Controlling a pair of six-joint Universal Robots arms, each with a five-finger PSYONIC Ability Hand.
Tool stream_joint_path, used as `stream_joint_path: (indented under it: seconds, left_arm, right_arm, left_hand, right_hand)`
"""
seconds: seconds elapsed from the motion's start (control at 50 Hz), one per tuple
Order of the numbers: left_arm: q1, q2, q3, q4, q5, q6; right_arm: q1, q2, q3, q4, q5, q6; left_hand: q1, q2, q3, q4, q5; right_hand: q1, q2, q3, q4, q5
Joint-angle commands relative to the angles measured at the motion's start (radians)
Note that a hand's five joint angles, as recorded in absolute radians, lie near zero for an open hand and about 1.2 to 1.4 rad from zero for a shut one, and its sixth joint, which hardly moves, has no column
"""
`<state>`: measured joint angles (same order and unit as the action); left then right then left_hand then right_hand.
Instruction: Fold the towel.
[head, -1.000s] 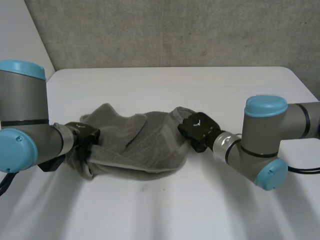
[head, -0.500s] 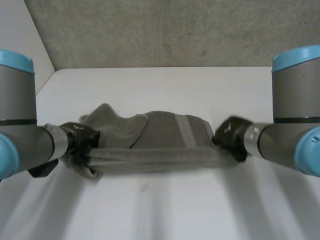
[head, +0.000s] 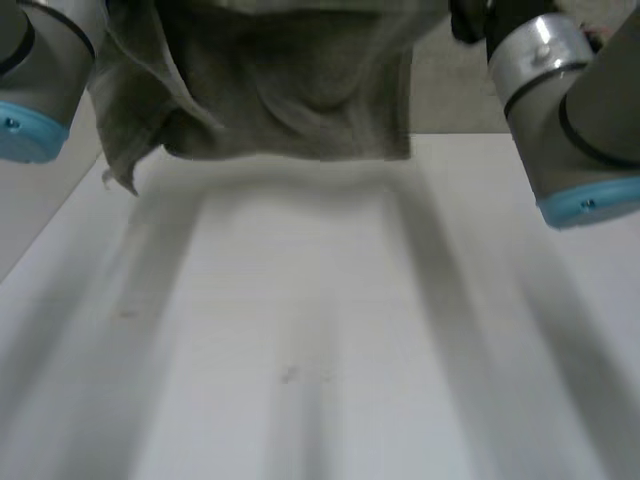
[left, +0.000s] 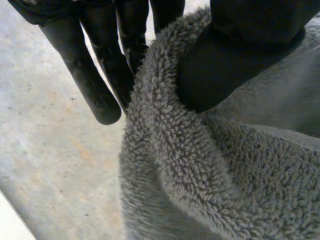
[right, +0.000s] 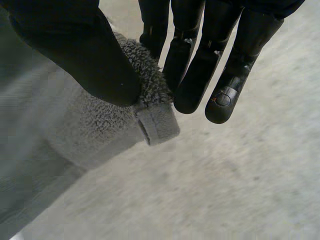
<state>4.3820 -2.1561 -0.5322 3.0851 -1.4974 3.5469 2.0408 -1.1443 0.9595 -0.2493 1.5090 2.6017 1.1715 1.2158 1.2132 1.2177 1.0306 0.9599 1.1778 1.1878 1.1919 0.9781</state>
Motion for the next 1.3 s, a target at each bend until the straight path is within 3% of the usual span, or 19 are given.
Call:
stream_joint_path:
  seconds: [0.02, 0.12, 0.16, 0.18, 0.22, 0.34, 0.46, 0.5, 0.62, 0.7, 0.8, 0.86, 0.92, 0.96, 1.02, 1.06, 1.12, 1.18, 1.3]
  left_arm:
    - [0.037, 0.058, -0.413, -0.082, 0.171, -0.008]
    - [0.076, 0.076, -0.65, -0.198, 0.249, 0.093]
    - [0.099, 0.067, -0.757, -0.267, 0.252, 0.24]
    - [0.099, 0.067, -0.758, -0.267, 0.252, 0.241]
    - [0.119, 0.045, -0.816, -0.31, 0.249, 0.411]
    - [0.123, 0.024, -0.825, -0.322, 0.25, 0.523]
    - [0.073, 0.038, -0.755, -0.295, 0.249, 0.471]
    - [0.045, 0.041, -0.732, -0.292, 0.244, 0.434]
    - [0.022, 0.045, -0.756, -0.293, 0.192, 0.36]
    - [0.001, 0.079, -0.79, -0.293, 0.175, 0.273]
    - [-0.027, 0.226, -0.902, -0.231, 0.152, -0.015]
    - [-0.035, 0.279, -0.945, -0.197, 0.128, -0.088]
    - [-0.05, 0.361, -1.043, -0.129, 0.046, -0.197]
    - [-0.062, 0.413, -1.139, -0.073, -0.068, -0.265]
    - [-0.068, 0.432, -1.181, -0.054, -0.126, -0.284]
    - [-0.091, 0.45, -1.253, -0.031, -0.229, -0.298]
    - [-0.102, 0.446, -1.31, -0.005, -0.312, -0.299]
    - [-0.099, 0.438, -1.351, 0.013, -0.354, -0.301]
    - [-0.098, 0.392, -1.381, 0.049, -0.356, -0.303]
  right_arm:
    - [-0.01, -0.023, 0.197, 0.188, -0.119, -0.017]
    - [-0.028, -0.008, 0.295, 0.403, -0.13, -0.048]
    - [-0.065, -0.009, 0.384, 0.516, -0.139, -0.104]
    - [-0.065, -0.009, 0.384, 0.516, -0.139, -0.104]
    - [-0.094, -0.015, 0.461, 0.541, -0.145, -0.159]
    - [-0.103, -0.018, 0.533, 0.486, -0.139, -0.178]
    - [-0.106, -0.018, 0.568, 0.404, -0.141, -0.141]
    - [-0.11, -0.018, 0.584, 0.354, -0.141, -0.091]
    - [-0.129, -0.002, 0.62, 0.262, -0.144, 0.038]
    - [-0.142, 0.026, 0.63, 0.208, -0.144, 0.093]
    - [-0.154, 0.049, 0.63, 0.174, -0.142, 0.132]
    - [-0.156, 0.049, 0.63, 0.17, -0.142, 0.133]
    - [-0.157, 0.049, 0.631, 0.148, -0.139, 0.133]
    - [-0.165, 0.049, 0.631, 0.137, -0.138, 0.133]
    - [-0.169, 0.049, 0.631, 0.137, -0.138, 0.133]
    - [-0.169, 0.049, 0.634, 0.137, -0.139, 0.133]
    - [-0.169, 0.049, 0.64, 0.136, -0.141, 0.133]
    - [-0.169, 0.051, 0.644, 0.134, -0.141, 0.133]
    - [-0.169, 0.055, 0.644, 0.134, -0.142, 0.132]
  left_hand:
    - [0.225, 0.18, 0.183, 0.179, 0.191]
    - [0.225, 0.18, 0.183, 0.179, 0.191]
    - [0.225, 0.18, 0.183, 0.179, 0.191]
    - [0.225, 0.18, 0.183, 0.179, 0.191]
    - [0.225, 0.18, 0.183, 0.179, 0.191]
    - [0.211, 0.166, 0.169, 0.164, 0.177]
    - [-0.145, -0.189, -0.186, -0.191, -0.178]
    - [-0.449, -0.493, -0.491, -0.495, -0.482]
    - [-0.602, -0.647, -0.644, -0.649, -0.636]
    - [-0.614, -0.659, -0.656, -0.661, -0.648]
    - [-0.609, -0.653, -0.65, -0.655, -0.642]
    - [-0.612, -0.656, -0.653, -0.658, -0.645]
    - [-0.606, -0.65, -0.647, -0.652, -0.639]
    - [-0.597, -0.641, -0.639, -0.643, -0.631]
    - [-0.597, -0.641, -0.639, -0.643, -0.631]
    - [-0.597, -0.641, -0.639, -0.643, -0.631]
    - [-0.576, -0.621, -0.618, -0.623, -0.61]
    - [-0.541, -0.586, -0.583, -0.588, -0.575]
    - [-0.479, -0.524, -0.521, -0.526, -0.513]
  right_hand:
    - [0.436, 0.218, 0.208, 0.204, 0.244]
    - [0.436, 0.218, 0.208, 0.204, 0.244]
    - [0.436, 0.218, 0.208, 0.204, 0.244]
    - [0.436, 0.218, 0.208, 0.204, 0.244]
    - [0.436, 0.218, 0.208, 0.204, 0.244]
    - [0.436, 0.218, 0.208, 0.204, 0.244]
    - [0.436, 0.218, 0.208, 0.204, 0.244]
    - [0.436, 0.218, 0.208, 0.204, 0.244]
    - [0.436, 0.218, 0.208, 0.204, 0.244]
    - [0.436, 0.218, 0.208, 0.204, 0.244]
    - [0.436, 0.218, 0.208, 0.204, 0.244]
    - [0.436, 0.218, 0.208, 0.204, 0.244]
    - [0.436, 0.218, 0.208, 0.204, 0.244]
    - [0.436, 0.218, 0.208, 0.204, 0.244]
    - [0.436, 0.218, 0.208, 0.204, 0.244]
    - [0.436, 0.218, 0.208, 0.204, 0.244]
    - [0.436, 0.218, 0.208, 0.204, 0.244]
    - [0.436, 0.218, 0.208, 0.204, 0.244]
    - [0.436, 0.218, 0.208, 0.204, 0.244]
